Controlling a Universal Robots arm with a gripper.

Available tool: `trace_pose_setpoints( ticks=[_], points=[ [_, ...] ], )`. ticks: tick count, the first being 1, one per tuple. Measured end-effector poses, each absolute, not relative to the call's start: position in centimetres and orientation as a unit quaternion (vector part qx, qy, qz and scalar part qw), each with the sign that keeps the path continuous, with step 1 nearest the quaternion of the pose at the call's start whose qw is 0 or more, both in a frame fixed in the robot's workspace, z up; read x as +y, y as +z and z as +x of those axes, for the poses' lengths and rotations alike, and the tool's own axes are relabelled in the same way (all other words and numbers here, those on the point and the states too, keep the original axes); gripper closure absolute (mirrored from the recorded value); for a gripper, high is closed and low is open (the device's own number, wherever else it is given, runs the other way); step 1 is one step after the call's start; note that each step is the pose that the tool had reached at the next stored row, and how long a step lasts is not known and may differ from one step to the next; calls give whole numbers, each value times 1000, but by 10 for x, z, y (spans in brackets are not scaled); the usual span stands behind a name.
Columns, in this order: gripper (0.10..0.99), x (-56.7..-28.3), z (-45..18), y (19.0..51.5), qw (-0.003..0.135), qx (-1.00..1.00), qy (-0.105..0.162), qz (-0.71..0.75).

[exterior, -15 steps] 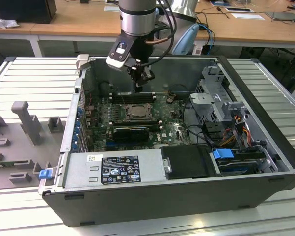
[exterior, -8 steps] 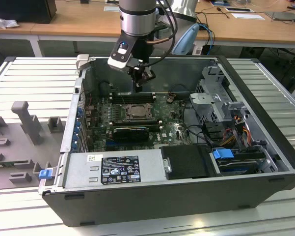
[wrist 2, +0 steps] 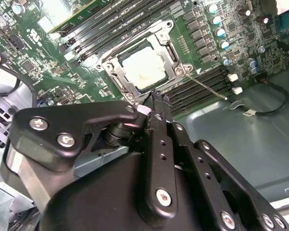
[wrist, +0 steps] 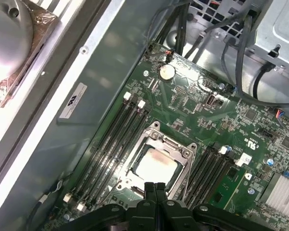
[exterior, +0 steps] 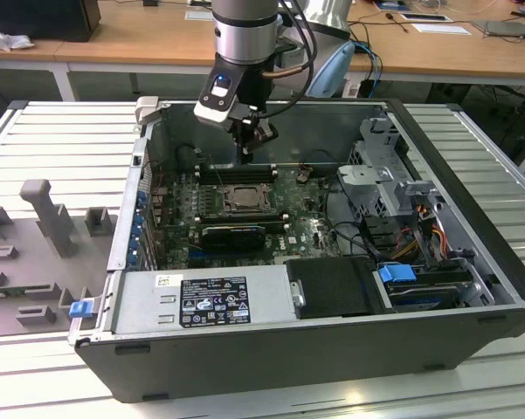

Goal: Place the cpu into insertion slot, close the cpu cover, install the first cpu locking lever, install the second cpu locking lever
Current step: 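Install the first cpu locking lever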

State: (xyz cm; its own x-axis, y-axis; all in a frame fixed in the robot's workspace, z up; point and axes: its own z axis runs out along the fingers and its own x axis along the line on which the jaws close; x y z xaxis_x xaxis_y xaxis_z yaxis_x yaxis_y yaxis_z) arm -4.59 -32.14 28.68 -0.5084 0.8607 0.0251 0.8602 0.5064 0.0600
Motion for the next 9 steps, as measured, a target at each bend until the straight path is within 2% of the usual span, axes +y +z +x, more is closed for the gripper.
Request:
trace_pose_setpoints(
  ticks=[9],
  points=[
    [980,-321,-46,287,3,886,32,462]
  ],
)
